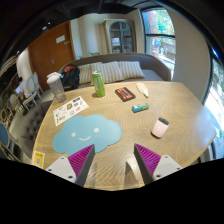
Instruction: Arrange mouse
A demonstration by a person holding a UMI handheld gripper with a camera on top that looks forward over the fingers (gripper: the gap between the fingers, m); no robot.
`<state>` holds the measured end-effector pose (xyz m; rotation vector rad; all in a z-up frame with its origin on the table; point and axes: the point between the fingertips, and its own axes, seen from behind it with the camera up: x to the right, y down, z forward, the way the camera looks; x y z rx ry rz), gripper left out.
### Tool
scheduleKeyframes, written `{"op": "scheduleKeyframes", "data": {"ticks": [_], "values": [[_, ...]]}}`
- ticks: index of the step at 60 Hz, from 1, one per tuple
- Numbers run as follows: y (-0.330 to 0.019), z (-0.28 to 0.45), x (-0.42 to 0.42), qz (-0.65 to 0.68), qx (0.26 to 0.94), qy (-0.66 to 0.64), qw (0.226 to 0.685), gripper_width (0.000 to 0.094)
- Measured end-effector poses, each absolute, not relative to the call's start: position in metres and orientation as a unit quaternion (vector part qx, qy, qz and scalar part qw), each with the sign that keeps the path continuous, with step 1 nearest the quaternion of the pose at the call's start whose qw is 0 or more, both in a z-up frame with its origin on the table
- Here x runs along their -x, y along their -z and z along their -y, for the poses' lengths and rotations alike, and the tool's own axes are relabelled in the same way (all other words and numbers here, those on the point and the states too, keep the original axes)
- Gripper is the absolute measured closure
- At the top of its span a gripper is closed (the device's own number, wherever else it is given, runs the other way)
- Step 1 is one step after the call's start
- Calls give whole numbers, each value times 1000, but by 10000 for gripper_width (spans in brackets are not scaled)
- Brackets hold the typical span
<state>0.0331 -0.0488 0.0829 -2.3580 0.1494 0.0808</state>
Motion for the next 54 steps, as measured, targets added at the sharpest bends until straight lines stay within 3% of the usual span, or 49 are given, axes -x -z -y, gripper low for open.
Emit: {"op": "scheduleKeyframes", "data": {"ticks": [11,33,54], "values": [[-54,45,-86,-38,926,-22,375,128],[18,2,-212,22,910,6,415,142],[15,-57,-212,47,891,-42,449,161]]}}
